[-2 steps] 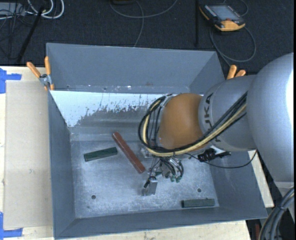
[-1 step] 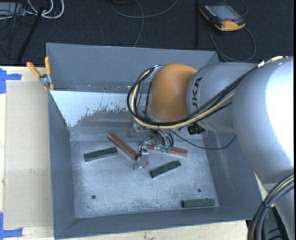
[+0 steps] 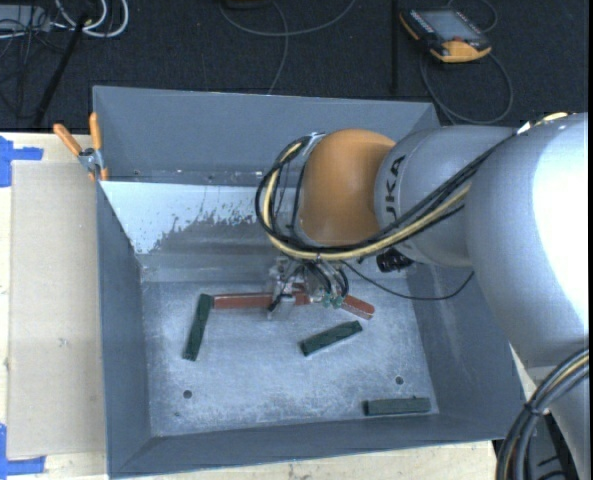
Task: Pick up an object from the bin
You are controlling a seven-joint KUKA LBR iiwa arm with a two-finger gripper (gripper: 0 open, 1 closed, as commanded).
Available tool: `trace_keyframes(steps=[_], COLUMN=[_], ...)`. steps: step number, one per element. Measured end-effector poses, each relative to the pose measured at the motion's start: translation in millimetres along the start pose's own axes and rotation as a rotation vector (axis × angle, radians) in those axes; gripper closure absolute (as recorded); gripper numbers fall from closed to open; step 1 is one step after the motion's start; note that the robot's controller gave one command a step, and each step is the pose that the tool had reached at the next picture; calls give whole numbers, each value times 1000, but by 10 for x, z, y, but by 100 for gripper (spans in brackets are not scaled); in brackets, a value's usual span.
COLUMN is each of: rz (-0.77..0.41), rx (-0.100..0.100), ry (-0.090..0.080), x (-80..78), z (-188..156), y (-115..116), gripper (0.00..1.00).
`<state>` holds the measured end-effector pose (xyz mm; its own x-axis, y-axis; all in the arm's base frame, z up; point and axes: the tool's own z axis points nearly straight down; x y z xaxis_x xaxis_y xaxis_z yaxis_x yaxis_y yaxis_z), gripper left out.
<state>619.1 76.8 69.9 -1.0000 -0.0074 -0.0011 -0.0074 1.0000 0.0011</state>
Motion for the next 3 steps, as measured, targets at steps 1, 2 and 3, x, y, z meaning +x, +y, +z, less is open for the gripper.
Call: trace_keyframes(steps=[1,2,3], rz=[-312,-253,-361], rx=[3,0,3], ry=[2,0,-9], x=[425,282,250], z=[-319,-165,-1455], y=[-730,-819,-946], gripper=[100,100,100])
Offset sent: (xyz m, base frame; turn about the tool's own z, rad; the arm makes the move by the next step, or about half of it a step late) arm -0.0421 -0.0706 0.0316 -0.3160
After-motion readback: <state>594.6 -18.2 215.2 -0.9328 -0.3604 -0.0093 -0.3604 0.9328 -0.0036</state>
